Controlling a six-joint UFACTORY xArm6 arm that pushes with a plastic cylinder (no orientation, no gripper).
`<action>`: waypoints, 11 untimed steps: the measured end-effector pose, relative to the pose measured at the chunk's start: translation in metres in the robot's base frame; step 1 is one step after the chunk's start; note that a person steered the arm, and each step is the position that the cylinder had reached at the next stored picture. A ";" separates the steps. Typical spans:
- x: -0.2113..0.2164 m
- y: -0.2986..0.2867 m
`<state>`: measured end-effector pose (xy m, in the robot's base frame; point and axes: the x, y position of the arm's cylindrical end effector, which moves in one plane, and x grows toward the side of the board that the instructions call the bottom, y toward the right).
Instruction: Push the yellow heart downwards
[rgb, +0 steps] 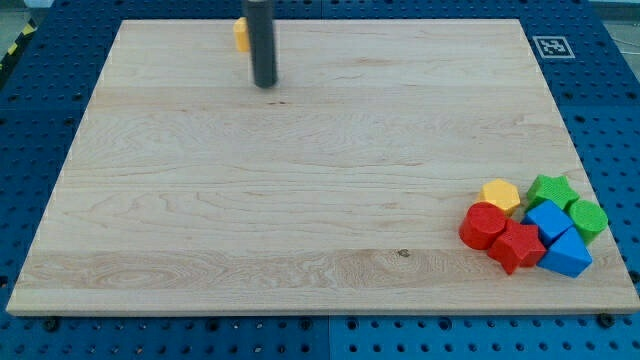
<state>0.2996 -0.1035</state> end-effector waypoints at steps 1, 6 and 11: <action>-0.050 -0.067; -0.058 0.008; 0.031 0.014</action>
